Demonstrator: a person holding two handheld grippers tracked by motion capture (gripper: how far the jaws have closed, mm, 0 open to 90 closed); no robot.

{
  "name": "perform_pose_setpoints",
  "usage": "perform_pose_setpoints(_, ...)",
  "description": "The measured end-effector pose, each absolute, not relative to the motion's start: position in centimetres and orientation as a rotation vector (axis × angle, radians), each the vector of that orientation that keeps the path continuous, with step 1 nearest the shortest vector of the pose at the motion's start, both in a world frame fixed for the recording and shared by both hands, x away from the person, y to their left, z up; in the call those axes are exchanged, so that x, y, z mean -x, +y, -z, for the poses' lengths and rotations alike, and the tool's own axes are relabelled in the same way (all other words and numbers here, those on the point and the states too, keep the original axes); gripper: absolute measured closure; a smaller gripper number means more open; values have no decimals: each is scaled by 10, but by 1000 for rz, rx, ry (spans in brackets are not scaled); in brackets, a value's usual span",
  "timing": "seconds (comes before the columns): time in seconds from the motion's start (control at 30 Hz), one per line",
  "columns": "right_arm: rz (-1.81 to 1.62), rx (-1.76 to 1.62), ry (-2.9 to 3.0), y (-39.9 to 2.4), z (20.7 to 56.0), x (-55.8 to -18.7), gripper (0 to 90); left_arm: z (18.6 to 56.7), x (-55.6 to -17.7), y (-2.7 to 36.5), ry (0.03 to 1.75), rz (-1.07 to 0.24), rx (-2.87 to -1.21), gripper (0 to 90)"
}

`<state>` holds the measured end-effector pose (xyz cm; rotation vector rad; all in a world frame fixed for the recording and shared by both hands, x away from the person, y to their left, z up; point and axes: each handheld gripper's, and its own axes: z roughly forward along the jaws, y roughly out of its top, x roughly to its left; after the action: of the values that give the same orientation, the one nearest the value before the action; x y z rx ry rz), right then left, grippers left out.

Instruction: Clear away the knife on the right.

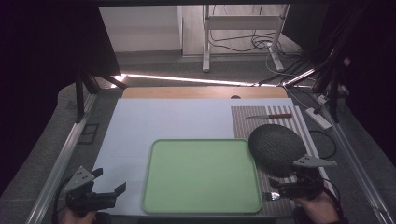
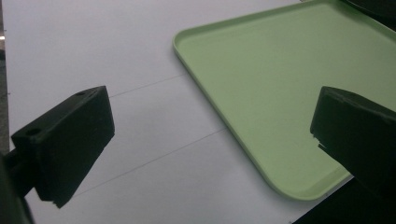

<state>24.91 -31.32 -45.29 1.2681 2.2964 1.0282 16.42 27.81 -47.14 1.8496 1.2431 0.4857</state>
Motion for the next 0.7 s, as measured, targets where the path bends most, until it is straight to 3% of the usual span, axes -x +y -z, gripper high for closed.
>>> perform_pose_setpoints(0.7, -1020, -1246, 2338, -312, 454, -250, 21, 472, -165, 278, 1245, -471, -1850, 11)
